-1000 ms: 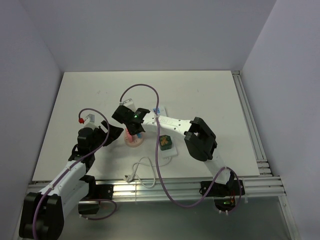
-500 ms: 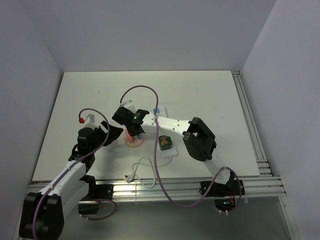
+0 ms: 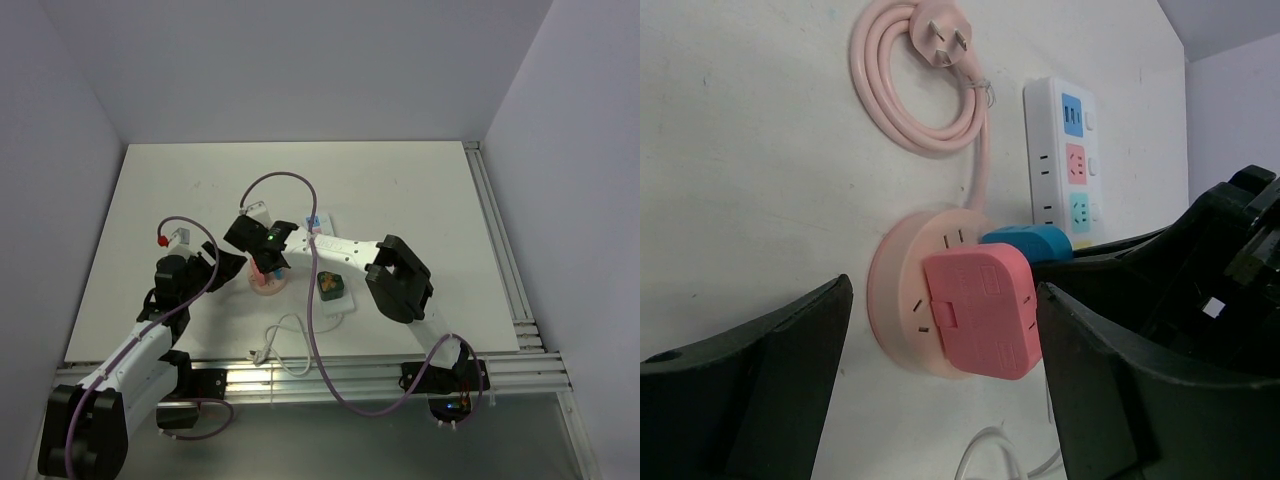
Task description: Insert the plug
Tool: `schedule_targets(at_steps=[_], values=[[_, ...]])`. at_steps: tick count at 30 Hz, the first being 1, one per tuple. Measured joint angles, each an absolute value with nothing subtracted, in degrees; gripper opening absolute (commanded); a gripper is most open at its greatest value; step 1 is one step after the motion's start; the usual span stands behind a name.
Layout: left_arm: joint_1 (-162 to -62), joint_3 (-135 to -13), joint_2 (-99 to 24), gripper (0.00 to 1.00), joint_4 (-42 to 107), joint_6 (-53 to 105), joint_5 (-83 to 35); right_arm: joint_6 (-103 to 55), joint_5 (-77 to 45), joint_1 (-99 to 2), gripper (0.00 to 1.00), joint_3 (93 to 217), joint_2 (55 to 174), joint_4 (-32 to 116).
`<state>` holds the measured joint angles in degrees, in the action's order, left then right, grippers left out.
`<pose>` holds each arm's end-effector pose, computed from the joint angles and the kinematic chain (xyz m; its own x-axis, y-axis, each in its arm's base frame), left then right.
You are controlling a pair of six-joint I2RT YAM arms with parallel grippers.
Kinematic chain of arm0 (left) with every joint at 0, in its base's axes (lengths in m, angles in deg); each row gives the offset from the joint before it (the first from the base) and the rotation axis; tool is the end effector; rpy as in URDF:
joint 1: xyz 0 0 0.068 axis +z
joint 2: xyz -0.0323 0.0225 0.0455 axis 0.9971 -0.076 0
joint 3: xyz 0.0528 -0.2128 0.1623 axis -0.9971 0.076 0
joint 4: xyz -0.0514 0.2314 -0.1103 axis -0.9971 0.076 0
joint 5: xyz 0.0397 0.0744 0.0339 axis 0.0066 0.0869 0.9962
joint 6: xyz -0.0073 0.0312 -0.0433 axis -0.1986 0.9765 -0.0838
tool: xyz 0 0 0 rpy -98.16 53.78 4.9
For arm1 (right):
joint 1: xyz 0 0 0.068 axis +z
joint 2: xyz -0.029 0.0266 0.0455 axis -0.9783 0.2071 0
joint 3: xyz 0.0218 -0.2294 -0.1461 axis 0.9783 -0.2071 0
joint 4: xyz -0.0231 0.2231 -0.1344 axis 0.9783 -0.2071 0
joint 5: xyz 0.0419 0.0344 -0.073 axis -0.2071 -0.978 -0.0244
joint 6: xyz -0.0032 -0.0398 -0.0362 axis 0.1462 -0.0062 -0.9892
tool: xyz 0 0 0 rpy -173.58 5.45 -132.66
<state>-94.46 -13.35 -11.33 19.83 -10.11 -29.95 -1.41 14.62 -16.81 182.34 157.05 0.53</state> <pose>0.1748 -0.0359 0.1693 -0.5326 -0.6399 -0.5540 -0.0308 0.6688 -0.7428 0.2358 0.4009 0.2085 -0.7279 -0.3834 -0.5685 -0.4174 0.9055 -0.0762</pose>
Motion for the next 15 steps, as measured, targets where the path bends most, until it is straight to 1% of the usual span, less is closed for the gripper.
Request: schedule_targets(at_steps=[6,15], values=[[-94.5,-13.4,-11.3,0.79,19.6,-10.1,-29.9,-1.4,14.6,-16.8,0.0,181.9,157.0,1.2],[-94.5,-13.4,-10.5,0.8,19.7,-10.0,-29.9,-1.3,14.6,-16.8,0.0,178.0,155.2,5.6]])
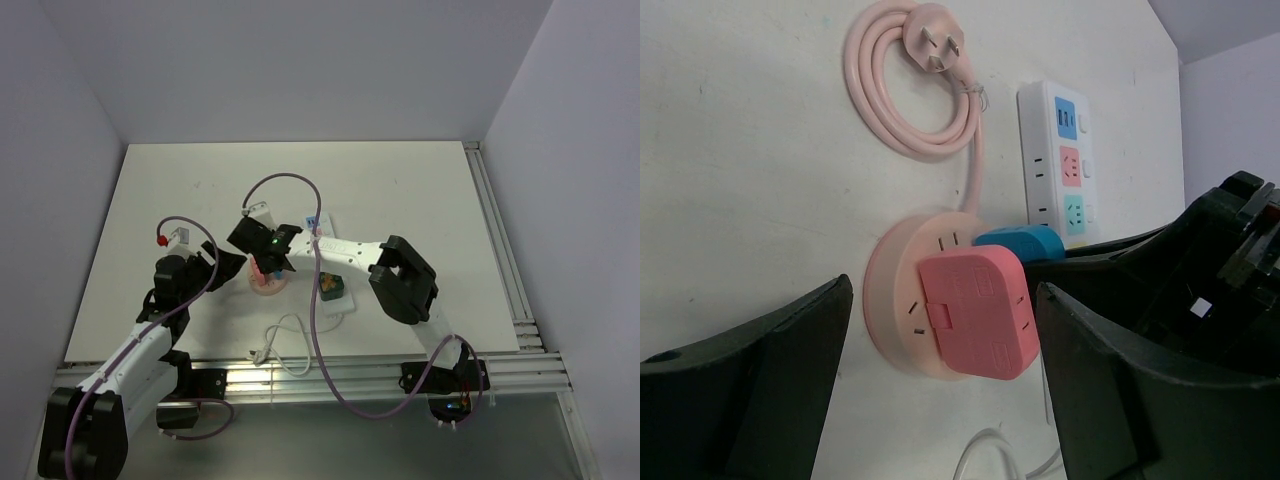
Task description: Insert the plug
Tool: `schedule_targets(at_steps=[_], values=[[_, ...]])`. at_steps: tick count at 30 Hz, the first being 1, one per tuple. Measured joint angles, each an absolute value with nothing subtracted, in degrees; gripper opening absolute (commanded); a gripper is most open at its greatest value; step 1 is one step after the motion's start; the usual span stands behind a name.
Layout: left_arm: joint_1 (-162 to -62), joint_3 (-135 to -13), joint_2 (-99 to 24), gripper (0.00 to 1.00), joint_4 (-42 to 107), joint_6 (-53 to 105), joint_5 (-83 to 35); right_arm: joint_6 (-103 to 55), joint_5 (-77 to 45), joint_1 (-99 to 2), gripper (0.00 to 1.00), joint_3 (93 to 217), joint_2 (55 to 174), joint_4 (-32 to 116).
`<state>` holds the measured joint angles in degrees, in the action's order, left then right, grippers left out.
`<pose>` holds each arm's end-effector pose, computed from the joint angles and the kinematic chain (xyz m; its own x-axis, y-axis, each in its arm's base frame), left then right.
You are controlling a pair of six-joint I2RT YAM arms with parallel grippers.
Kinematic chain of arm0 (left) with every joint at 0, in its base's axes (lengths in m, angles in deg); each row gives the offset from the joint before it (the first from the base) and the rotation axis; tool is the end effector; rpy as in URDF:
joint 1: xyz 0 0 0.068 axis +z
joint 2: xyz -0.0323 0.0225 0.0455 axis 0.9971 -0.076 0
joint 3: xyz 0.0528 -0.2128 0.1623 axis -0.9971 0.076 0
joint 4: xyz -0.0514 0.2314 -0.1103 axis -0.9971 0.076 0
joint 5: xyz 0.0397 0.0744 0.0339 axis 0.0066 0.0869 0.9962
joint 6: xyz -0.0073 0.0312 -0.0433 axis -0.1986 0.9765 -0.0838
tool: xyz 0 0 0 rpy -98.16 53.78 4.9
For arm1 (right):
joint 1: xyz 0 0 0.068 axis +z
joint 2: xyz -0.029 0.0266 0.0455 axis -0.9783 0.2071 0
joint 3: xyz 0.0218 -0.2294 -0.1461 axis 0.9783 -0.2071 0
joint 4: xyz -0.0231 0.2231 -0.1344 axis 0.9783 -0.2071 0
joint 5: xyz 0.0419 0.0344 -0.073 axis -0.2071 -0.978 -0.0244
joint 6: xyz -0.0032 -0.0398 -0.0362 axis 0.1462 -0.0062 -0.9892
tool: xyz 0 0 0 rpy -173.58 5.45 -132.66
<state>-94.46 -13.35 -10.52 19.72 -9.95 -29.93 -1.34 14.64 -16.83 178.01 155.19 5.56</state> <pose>0.1741 -0.0358 0.1717 -0.5236 -0.6395 -0.5629 -0.0177 0.6688 -0.7432 0.2338 0.3968 0.2046 -0.7159 -0.3591 -0.5988 -0.4147 0.9086 -0.0492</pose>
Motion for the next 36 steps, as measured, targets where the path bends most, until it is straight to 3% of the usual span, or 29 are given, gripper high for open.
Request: schedule_targets(at_steps=[9,10,13,23,27,36], values=[[-94.5,-13.4,-10.5,0.85,19.8,-9.9,-29.9,-0.9,14.8,-16.9,0.01,177.0,154.5,6.5],[-94.5,-13.4,-10.5,0.86,19.8,-9.9,-29.9,-0.9,14.8,-16.9,0.18,177.0,154.5,6.5],[-94.5,-13.4,-9.8,0.87,20.1,-9.9,-29.9,-0.7,14.8,-16.9,0.33,177.2,154.6,6.3],[-94.5,-13.8,-7.7,0.87,21.7,-9.9,-29.4,0.9,12.7,-17.0,0.45,177.1,156.3,3.5],[-94.5,-14.1,-7.5,0.87,22.2,-9.9,-29.2,0.8,12.6,-17.3,0.57,177.9,156.3,1.6],[-94.5,-14.2,-6.6,0.88,23.1,-9.9,-28.9,0.7,11.8,-18.1,0.6,178.2,155.9,0.7]])
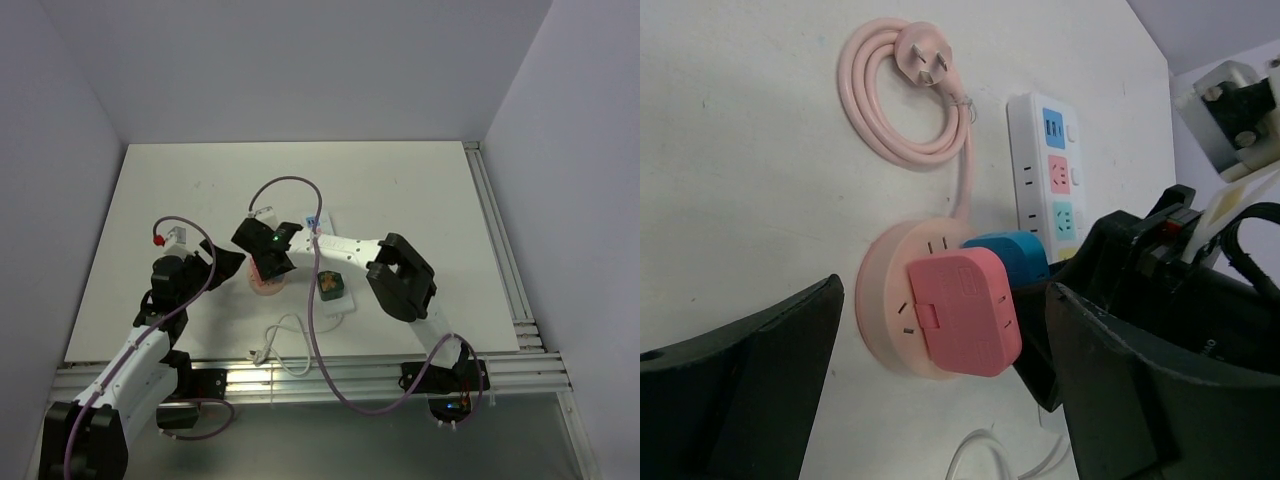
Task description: Insert the plug
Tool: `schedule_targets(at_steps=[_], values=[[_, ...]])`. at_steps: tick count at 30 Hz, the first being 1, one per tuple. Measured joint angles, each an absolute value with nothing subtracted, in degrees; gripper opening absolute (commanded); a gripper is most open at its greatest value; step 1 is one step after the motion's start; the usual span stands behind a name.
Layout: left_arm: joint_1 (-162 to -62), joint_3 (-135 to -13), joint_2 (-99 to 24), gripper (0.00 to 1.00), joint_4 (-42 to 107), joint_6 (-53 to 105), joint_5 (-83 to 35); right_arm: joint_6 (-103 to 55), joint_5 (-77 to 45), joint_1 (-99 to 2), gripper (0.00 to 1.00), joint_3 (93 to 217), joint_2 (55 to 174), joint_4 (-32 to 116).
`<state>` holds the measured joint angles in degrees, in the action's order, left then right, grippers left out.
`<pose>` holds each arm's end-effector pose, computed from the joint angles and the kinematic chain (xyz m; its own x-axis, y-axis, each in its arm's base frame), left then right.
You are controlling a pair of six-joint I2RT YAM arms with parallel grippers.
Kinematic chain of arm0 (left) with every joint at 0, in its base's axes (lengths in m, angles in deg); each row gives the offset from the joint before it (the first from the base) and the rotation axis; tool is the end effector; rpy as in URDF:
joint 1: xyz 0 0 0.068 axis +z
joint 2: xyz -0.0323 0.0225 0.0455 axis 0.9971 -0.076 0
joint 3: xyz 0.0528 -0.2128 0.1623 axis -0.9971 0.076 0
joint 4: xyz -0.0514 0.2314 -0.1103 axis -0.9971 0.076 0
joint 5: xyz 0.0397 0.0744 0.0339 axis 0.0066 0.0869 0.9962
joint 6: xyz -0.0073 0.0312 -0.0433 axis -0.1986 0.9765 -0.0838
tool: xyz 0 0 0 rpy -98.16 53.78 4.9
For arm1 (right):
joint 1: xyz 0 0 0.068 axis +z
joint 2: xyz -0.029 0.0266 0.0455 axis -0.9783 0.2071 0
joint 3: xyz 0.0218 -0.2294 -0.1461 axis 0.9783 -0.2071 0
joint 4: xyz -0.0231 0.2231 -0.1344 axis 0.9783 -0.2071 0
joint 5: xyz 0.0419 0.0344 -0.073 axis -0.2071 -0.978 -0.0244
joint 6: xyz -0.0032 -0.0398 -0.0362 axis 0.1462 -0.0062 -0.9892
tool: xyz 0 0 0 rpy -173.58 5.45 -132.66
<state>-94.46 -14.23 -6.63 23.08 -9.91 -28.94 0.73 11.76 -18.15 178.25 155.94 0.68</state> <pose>0.1698 -0.0345 0.1815 -0.4989 -0.6459 -0.5779 -0.0094 0.6708 -0.7416 0.2384 0.3868 0.1954 -0.7780 -0.3594 -0.5153 -0.3917 0.9188 -0.0494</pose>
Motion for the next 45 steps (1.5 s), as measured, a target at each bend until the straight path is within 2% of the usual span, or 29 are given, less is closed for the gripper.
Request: schedule_targets(at_steps=[11,23,28,35,40,45], values=[[-94.5,-14.2,-5.0,0.9,23.8,-9.9,-28.9,0.5,10.0,-18.7,0.65,172.6,143.4,4.8],[-96.1,-18.8,4.1,0.96,32.9,-10.2,-29.1,0.8,10.2,-18.6,0.64,153.5,127.3,10.7],[-103.3,-22.4,4.3,1.0,39.4,-11.9,-24.7,1.8,14.9,-18.9,0.61,149.7,122.2,11.8],[-119.5,-29.1,-1.4,0.99,50.5,-19.1,-16.5,2.9,17.4,-23.8,0.58,145.0,117.7,12.8],[-129.7,-30.1,-5.4,0.97,52.2,-24.2,-13.4,2.9,16.4,-30.3,0.57,137.6,111.0,14.1],[-132.6,-29.9,-12.4,0.96,49.7,-27.2,-12.9,2.8,16.0,-35.4,0.56,133.5,104.4,16.0]])
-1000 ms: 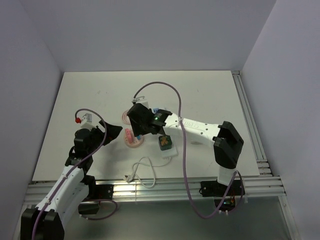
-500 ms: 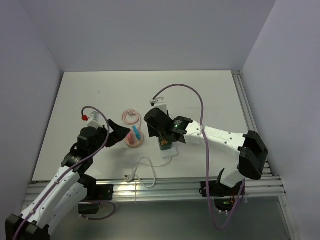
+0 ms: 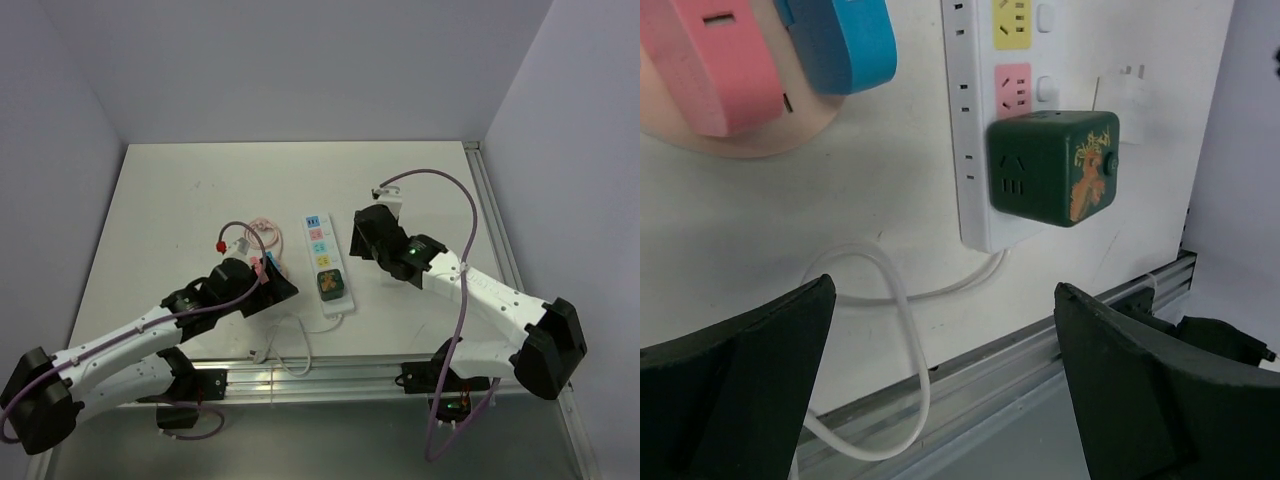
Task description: Insert the plug
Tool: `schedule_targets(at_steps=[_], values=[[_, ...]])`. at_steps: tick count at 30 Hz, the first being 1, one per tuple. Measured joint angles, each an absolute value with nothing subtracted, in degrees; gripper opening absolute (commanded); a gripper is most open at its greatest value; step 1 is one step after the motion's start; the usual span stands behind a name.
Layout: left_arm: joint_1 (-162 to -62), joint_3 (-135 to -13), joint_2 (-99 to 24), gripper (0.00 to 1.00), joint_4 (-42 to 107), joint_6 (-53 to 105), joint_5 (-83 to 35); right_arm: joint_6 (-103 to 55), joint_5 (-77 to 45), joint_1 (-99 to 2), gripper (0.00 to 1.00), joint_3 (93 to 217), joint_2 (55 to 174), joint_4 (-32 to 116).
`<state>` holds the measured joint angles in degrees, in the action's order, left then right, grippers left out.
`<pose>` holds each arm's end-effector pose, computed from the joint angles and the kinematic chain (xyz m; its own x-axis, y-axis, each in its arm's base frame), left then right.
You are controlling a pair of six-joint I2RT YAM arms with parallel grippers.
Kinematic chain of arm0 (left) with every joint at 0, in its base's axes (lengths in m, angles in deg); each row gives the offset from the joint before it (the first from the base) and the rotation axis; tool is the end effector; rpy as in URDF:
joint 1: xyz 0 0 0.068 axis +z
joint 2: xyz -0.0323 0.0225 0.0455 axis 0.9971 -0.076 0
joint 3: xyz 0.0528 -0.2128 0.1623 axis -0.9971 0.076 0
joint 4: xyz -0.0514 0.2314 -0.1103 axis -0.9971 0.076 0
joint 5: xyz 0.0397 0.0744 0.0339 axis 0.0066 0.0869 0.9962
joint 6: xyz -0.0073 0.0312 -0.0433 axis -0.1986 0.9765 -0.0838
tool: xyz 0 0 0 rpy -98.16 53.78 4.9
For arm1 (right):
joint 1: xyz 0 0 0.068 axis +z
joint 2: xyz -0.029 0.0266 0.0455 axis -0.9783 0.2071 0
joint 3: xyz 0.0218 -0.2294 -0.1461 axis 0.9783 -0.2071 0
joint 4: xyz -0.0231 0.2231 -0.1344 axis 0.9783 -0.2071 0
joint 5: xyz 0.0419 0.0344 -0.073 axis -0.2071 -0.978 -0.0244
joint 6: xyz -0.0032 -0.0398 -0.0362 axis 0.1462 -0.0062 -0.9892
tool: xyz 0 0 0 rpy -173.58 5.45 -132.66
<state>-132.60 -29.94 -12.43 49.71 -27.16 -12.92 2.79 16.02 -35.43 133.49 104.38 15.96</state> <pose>0.1298 -0.1364 0.2137 -0.8119 -0.4510 -0.3707 -0.0695 0.7051 -0.7056 0.2029 0.1668 0.2760 -0.6422 0.0963 -0.7605 -0.0493 0.9849 0.1663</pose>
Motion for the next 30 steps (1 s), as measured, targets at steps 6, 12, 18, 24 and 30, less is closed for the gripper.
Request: schedule_targets(at_steps=[6,12,18,24,30], values=[[-132.7,-29.9,-23.5,0.94,42.7,-28.1,-13.0,2.4,14.6,-38.3,0.56,131.5,101.1,17.4],[-132.4,-31.2,-34.2,0.93,37.5,-27.8,-13.1,2.0,14.1,-40.8,0.56,129.8,99.6,17.8],[-124.6,-32.5,-39.2,0.92,32.5,-24.9,-14.8,1.2,13.1,-42.2,0.56,129.6,98.1,18.0],[-109.5,-35.7,-45.8,0.93,26.8,-20.5,-17.9,0.7,11.6,-43.7,0.6,129.2,98.3,18.7],[-107.2,-37.2,-44.4,1.0,26.7,-17.0,-18.4,0.8,10.2,-44.6,0.73,128.0,98.8,18.0]])
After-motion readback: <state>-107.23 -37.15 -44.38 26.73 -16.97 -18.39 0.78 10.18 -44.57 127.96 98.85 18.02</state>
